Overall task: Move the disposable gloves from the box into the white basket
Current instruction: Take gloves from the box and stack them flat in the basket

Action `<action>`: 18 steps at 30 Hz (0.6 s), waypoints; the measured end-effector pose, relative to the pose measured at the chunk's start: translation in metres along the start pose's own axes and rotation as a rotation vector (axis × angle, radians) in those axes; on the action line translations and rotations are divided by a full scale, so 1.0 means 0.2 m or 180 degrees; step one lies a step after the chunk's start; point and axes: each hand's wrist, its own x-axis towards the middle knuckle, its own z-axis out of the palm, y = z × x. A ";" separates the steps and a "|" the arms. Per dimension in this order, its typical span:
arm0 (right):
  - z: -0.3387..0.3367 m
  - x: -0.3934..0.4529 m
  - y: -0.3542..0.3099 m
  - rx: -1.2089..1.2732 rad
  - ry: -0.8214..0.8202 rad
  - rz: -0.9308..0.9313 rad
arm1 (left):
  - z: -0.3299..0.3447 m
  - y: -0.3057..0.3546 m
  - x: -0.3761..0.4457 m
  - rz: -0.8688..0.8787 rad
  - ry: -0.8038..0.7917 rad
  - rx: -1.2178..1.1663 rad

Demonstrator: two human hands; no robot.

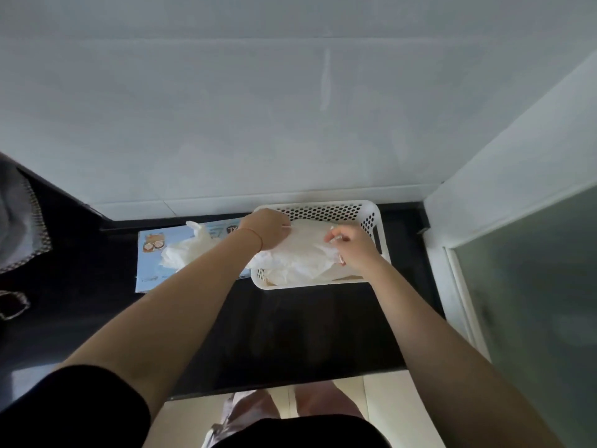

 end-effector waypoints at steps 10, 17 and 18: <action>-0.05 0.15 0.14 -0.1227 -0.0210 -0.0075 | 0.13 0.17 0.06 0.0037 0.0515 0.1215; -0.06 0.16 0.13 -0.2266 -0.0333 -0.0351 | 0.27 0.20 0.00 0.0238 0.0307 0.0781; -0.06 0.16 0.13 -0.2402 -0.0316 -0.0364 | 0.29 0.19 0.00 0.0249 0.0221 0.0817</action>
